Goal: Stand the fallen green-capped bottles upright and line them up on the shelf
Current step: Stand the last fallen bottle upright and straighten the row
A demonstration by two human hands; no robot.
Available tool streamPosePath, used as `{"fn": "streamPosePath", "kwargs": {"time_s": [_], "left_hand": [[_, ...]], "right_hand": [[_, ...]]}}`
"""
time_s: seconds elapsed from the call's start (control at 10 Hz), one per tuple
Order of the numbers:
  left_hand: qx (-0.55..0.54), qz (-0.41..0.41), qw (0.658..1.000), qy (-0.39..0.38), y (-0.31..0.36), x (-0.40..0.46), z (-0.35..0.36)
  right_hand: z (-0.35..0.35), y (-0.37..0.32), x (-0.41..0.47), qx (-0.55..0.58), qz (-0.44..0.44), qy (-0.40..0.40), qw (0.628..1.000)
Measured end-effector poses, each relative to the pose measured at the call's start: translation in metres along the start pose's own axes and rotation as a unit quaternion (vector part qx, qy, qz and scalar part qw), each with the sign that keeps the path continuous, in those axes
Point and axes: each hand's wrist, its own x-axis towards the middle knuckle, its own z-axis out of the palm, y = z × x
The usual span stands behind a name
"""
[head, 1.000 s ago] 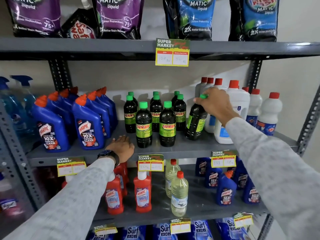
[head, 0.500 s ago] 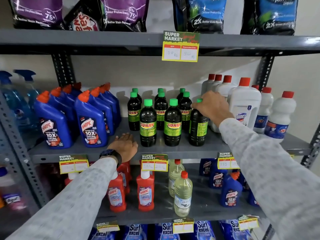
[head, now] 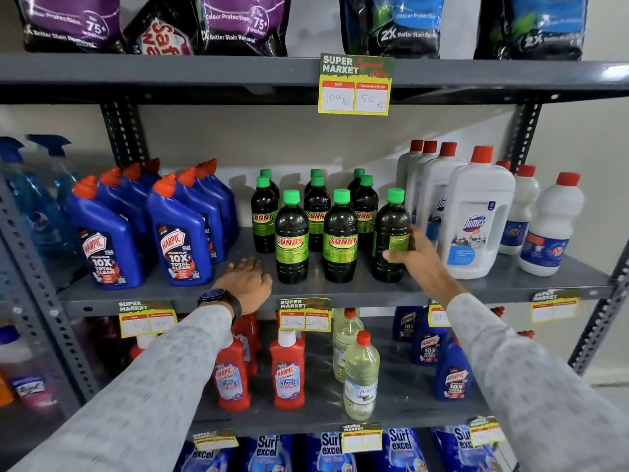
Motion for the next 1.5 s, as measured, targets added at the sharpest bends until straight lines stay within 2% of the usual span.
{"fn": "streamPosePath", "kwargs": {"time_s": [0.2, 0.4, 0.6, 0.9, 1.1, 1.4, 1.5], "left_hand": [[-0.002, 0.002, 1.0, -0.005, -0.002, 0.002, 0.002], [0.002, 0.004, 1.0, -0.005, -0.001, 0.001, 0.0], [0.001, 0.005, 1.0, -0.001, -0.001, 0.002, 0.001], [-0.001, 0.002, 1.0, 0.0, -0.002, 0.003, 0.002], [0.002, 0.004, 1.0, 0.0, -0.002, 0.003, 0.003], [0.016, 0.006, 1.0, -0.003, -0.001, 0.001, 0.001], [-0.001, 0.004, 1.0, -0.002, -0.001, 0.001, 0.0]], "right_hand": [[0.011, 0.025, -0.006, -0.039, -0.016, 0.057, 0.998], [0.024, 0.019, -0.013, -0.081, -0.053, 0.136, 0.986], [0.016, 0.028, -0.012, -0.064, -0.068, 0.093, 0.991], [0.022, 0.023, -0.016, -0.07, -0.067, 0.137, 0.986], [0.017, 0.028, -0.015, -0.074, -0.084, 0.077, 0.991], [0.026, 0.027, -0.017, -0.113, -0.062, 0.156, 0.979], [0.025, 0.025, -0.018, -0.119, -0.061, 0.159, 0.978]]}}
